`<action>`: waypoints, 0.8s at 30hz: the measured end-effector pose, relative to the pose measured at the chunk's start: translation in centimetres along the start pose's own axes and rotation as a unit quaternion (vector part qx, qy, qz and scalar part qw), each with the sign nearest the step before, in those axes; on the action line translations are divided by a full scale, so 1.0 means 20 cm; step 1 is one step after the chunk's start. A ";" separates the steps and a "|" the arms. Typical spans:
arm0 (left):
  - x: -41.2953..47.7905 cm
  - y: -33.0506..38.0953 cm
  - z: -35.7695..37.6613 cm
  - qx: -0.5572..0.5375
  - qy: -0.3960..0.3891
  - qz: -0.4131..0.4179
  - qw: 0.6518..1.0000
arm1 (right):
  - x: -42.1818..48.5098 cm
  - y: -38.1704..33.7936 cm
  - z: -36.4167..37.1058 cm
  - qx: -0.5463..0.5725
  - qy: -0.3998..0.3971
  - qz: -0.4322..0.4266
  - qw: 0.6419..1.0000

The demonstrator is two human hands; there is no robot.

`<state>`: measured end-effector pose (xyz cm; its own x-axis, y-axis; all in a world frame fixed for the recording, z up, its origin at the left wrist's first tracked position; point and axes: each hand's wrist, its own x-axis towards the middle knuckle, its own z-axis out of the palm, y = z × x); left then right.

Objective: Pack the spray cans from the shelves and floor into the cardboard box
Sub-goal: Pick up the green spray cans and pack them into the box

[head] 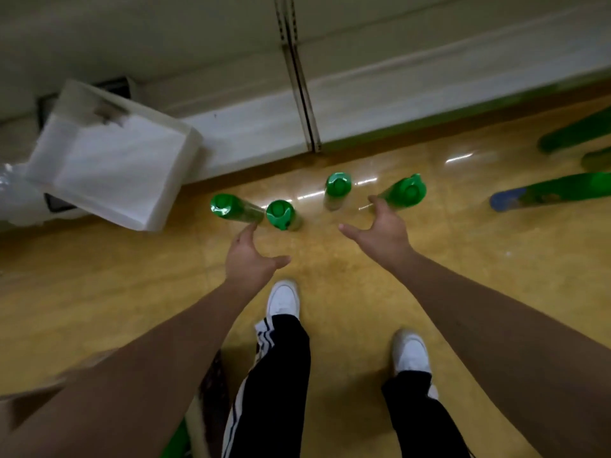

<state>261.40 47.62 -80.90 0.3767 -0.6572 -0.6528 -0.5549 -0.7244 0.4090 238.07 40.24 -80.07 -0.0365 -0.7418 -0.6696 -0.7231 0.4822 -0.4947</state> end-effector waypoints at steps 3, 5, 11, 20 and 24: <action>0.22 -0.19 0.15 0.015 -0.004 -0.004 1.000 | 0.22 0.13 0.19 -0.001 0.015 0.000 1.000; 0.37 -0.27 0.23 -0.007 0.002 0.030 1.000 | 0.36 0.19 0.28 0.003 0.028 -0.005 1.000; 0.66 -0.32 0.37 -0.136 0.023 0.102 0.985 | 0.67 0.23 0.45 0.059 0.074 -0.023 0.995; 0.80 -0.32 0.45 -0.093 0.013 0.189 0.978 | 0.78 0.18 0.59 0.161 0.180 -0.070 0.968; 0.78 -0.31 0.45 -0.105 0.033 0.205 0.973 | 0.76 0.19 0.59 0.148 0.193 -0.063 0.968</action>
<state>264.03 43.63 -99.37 0.2067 -0.9070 -0.3670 -0.5081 -0.4201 0.7519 242.89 36.29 -98.65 -0.2574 -0.8951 -0.3640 -0.5111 0.4458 -0.7349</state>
